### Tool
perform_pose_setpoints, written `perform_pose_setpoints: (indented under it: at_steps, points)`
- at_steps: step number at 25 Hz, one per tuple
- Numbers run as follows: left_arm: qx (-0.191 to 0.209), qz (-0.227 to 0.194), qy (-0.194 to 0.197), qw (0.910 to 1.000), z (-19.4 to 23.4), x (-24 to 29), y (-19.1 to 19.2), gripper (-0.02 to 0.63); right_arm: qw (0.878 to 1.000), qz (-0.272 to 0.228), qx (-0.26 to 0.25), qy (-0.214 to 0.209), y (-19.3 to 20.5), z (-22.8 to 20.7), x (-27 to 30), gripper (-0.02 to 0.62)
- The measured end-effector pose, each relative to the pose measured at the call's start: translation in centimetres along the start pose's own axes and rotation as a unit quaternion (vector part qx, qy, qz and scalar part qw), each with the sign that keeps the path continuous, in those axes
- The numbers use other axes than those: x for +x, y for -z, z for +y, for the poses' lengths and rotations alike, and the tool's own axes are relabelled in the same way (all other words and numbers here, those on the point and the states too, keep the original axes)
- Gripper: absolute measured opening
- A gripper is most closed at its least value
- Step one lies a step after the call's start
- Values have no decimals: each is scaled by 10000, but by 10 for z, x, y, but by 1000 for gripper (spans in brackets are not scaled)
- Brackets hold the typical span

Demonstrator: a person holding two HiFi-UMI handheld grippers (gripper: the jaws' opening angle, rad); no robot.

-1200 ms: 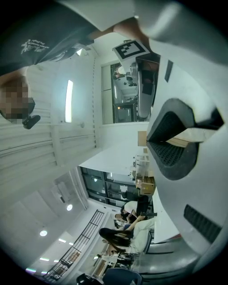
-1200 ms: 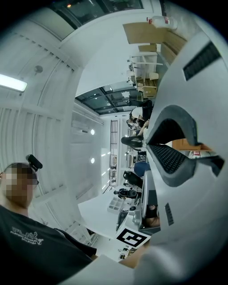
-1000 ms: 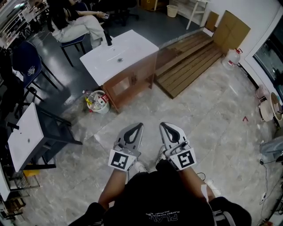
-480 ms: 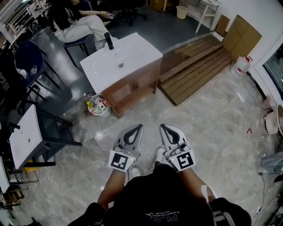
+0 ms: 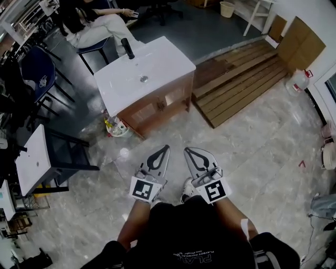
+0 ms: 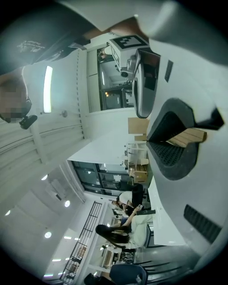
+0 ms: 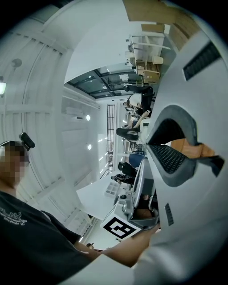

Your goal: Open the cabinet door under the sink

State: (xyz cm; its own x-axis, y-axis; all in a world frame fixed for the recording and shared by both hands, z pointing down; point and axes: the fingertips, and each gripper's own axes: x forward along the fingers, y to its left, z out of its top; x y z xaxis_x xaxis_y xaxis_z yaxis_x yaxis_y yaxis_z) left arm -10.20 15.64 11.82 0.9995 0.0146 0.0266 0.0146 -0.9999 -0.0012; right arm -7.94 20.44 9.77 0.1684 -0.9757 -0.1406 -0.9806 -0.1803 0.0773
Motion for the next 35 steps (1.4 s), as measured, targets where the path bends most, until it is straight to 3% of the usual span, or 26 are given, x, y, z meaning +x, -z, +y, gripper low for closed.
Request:
perform_pose_setpoints:
  at_steps: [9, 12, 22, 31, 35]
  points:
    - [-25, 169, -210, 9996, 26, 30, 10, 21, 9997, 27, 153, -187, 19, -25, 35, 25]
    - [15, 282, -253, 9993, 45, 36, 18, 21, 9995, 53, 170, -274, 27, -26, 53, 25]
    - [-152, 68, -325, 9993, 127, 74, 17, 22, 9983, 292, -34, -512, 53, -46, 147, 25]
    - [-439, 275, -304, 9982, 198, 103, 72, 21, 9964, 701, 82, -465, 118, -59, 220, 25]
    - [-270, 363, -369, 9983, 221, 119, 104, 21, 9961, 767, 91, -428, 152, -70, 242, 25]
